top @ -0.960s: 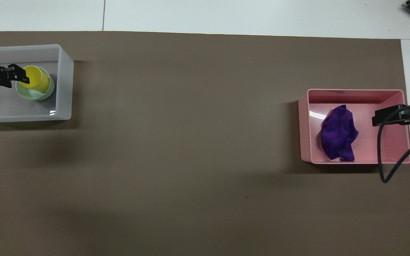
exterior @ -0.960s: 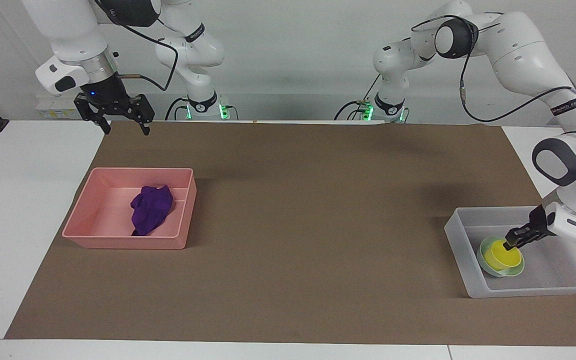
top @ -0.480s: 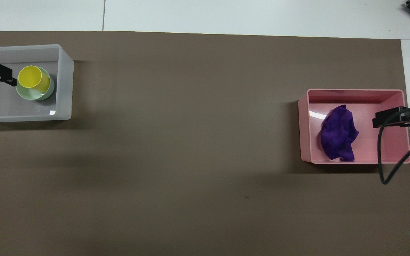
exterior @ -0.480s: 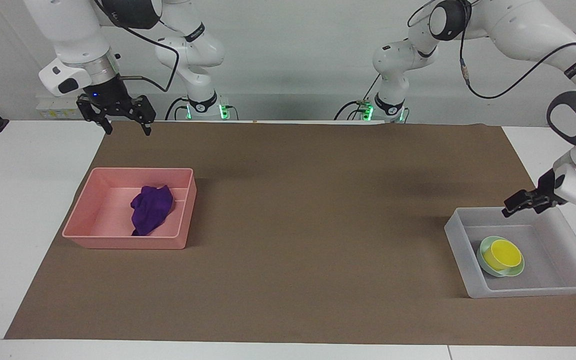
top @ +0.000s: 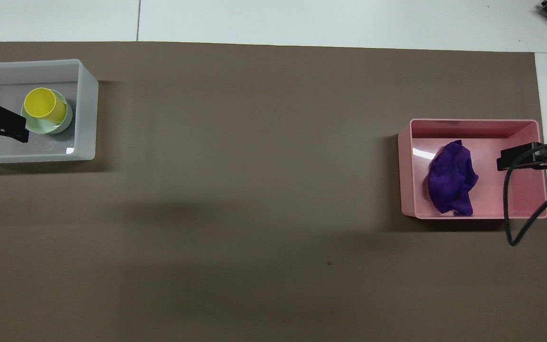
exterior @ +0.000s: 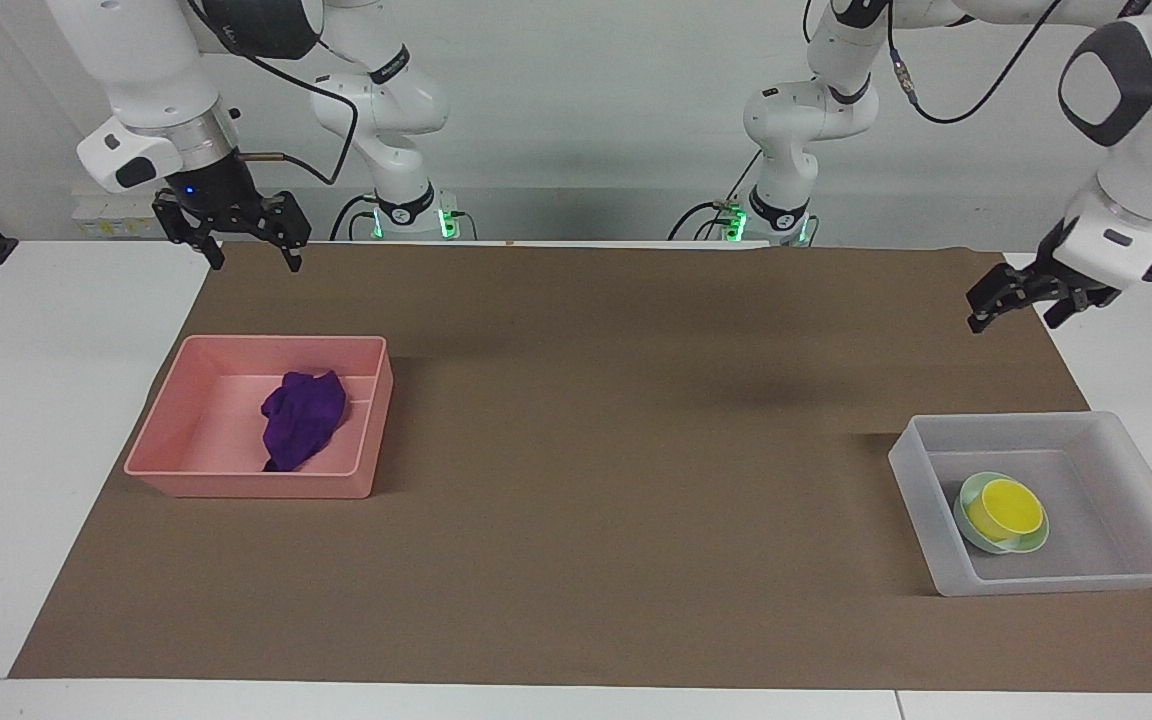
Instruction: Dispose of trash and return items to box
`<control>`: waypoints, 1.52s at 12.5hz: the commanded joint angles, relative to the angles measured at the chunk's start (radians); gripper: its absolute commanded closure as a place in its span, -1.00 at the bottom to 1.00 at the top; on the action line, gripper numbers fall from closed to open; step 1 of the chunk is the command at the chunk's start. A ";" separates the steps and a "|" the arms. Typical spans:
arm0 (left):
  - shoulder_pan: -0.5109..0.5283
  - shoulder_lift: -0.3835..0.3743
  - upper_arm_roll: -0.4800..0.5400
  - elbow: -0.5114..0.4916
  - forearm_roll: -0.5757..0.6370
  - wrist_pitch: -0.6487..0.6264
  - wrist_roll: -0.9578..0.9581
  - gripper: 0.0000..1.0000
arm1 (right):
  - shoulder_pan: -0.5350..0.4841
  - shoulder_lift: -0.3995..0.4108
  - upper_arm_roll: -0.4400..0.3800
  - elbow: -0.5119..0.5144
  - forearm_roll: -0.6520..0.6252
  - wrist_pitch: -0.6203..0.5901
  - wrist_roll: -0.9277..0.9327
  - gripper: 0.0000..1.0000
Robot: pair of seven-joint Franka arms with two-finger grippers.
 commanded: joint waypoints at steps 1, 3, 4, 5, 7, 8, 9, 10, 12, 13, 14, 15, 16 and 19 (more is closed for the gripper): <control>-0.082 -0.158 0.019 -0.270 0.004 0.070 -0.014 -1.00 | -0.012 -0.028 0.009 -0.036 -0.004 0.028 -0.032 -1.00; -0.131 -0.212 0.076 -0.348 0.000 0.124 -0.022 -1.00 | -0.009 -0.029 0.009 -0.036 -0.003 0.025 -0.030 -1.00; -0.136 -0.212 0.082 -0.346 0.006 0.119 -0.023 -1.00 | -0.009 -0.029 0.009 -0.036 -0.003 0.025 -0.030 -1.00; -0.136 -0.213 0.081 -0.339 0.010 0.115 -0.019 -1.00 | -0.009 -0.029 0.009 -0.036 -0.003 0.028 -0.030 -1.00; -0.124 -0.209 0.079 -0.308 0.000 0.110 -0.017 -1.00 | -0.005 -0.029 0.009 -0.036 -0.003 0.028 -0.030 -1.00; -0.108 -0.201 0.076 -0.306 -0.003 0.115 -0.019 -1.00 | -0.007 -0.029 0.009 -0.036 -0.003 0.027 -0.030 -1.00; -0.098 -0.197 0.070 -0.300 -0.004 0.112 -0.022 -1.00 | -0.007 -0.029 0.009 -0.036 -0.003 0.027 -0.030 -1.00; -0.076 -0.189 0.067 -0.261 -0.012 0.113 -0.013 -1.00 | -0.007 -0.029 0.009 -0.035 -0.003 0.028 -0.030 -1.00; -0.024 -0.155 0.062 -0.175 -0.103 0.075 -0.008 -1.00 | -0.005 -0.029 0.009 -0.036 -0.003 0.028 -0.030 -1.00; -0.018 -0.143 0.062 -0.158 -0.110 0.070 -0.014 -1.00 | -0.004 -0.029 0.009 -0.036 -0.003 0.028 -0.030 -1.00; -0.019 -0.144 0.061 -0.161 -0.115 0.070 -0.019 -1.00 | -0.002 -0.029 0.009 -0.035 -0.003 0.028 -0.029 -1.00; -0.019 -0.146 0.058 -0.161 -0.115 0.061 -0.019 -1.00 | -0.002 -0.028 0.009 -0.035 -0.003 0.028 -0.029 -1.00; -0.019 -0.144 0.050 -0.159 -0.106 0.046 -0.020 -1.00 | -0.002 -0.029 0.009 -0.035 -0.003 0.028 -0.029 -1.00; -0.039 -0.144 0.042 -0.162 -0.052 0.023 -0.019 -1.00 | -0.002 -0.029 0.009 -0.035 -0.003 0.030 -0.029 -1.00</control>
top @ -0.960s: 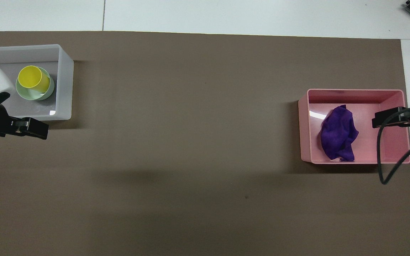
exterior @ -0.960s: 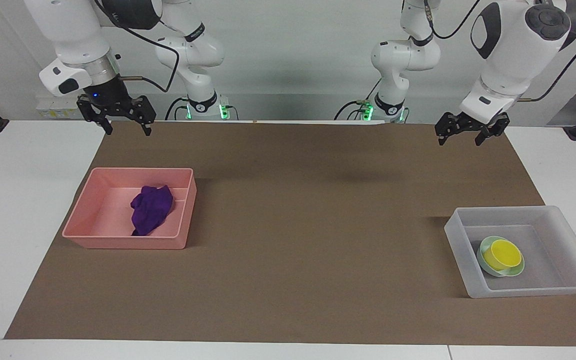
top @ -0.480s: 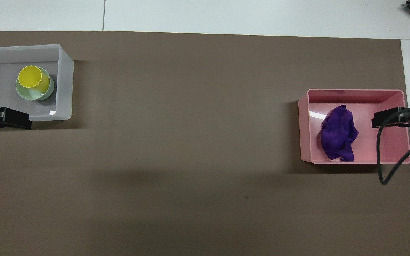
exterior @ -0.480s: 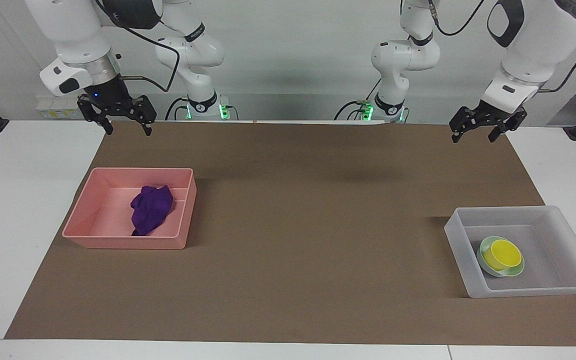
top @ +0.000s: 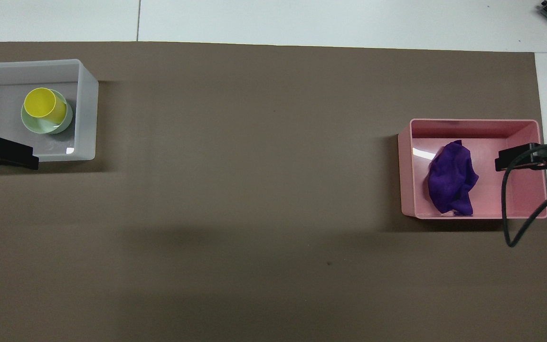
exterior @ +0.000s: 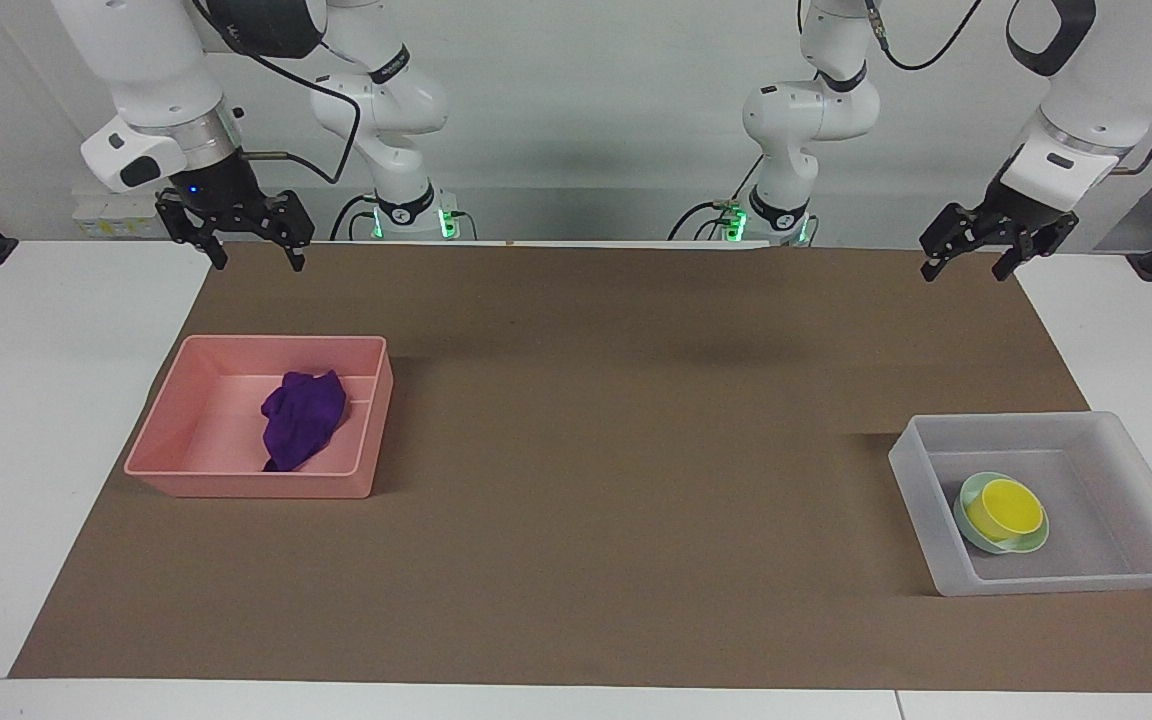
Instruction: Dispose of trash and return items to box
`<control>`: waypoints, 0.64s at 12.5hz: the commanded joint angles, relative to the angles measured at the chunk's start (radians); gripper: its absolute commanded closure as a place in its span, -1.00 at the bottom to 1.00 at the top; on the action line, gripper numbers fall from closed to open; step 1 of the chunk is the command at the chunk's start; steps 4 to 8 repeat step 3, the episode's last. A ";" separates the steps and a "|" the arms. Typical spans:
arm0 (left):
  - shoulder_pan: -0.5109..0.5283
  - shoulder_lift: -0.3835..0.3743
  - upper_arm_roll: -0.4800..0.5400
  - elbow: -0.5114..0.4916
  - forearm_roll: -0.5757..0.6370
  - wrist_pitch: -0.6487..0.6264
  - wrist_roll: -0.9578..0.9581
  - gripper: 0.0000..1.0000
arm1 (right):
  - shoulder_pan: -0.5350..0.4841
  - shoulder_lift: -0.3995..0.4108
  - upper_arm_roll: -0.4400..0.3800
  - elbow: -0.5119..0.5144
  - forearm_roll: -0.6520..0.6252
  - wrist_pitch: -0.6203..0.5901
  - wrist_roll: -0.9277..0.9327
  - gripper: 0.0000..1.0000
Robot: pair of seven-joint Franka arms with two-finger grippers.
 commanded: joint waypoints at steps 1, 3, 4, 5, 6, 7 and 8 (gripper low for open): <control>-0.011 0.014 -0.012 0.029 0.035 -0.036 -0.002 -1.00 | -0.004 -0.027 0.003 -0.035 -0.003 0.028 -0.029 -1.00; -0.015 0.012 -0.019 0.024 0.035 -0.038 0.000 -1.00 | -0.004 -0.027 0.003 -0.033 -0.003 0.028 -0.029 -1.00; -0.015 0.012 -0.019 0.024 0.035 -0.038 0.000 -1.00 | -0.004 -0.027 0.003 -0.033 -0.003 0.028 -0.029 -1.00; -0.015 0.012 -0.019 0.024 0.035 -0.038 0.000 -1.00 | -0.004 -0.027 0.003 -0.033 -0.003 0.028 -0.029 -1.00; -0.015 0.012 -0.019 0.024 0.035 -0.038 0.000 -1.00 | -0.004 -0.027 0.003 -0.033 -0.003 0.028 -0.029 -1.00; -0.015 0.012 -0.019 0.024 0.035 -0.038 0.000 -1.00 | -0.004 -0.027 0.003 -0.033 -0.003 0.028 -0.029 -1.00; -0.015 0.012 -0.019 0.024 0.035 -0.038 0.000 -1.00 | -0.004 -0.027 0.003 -0.033 -0.003 0.028 -0.029 -1.00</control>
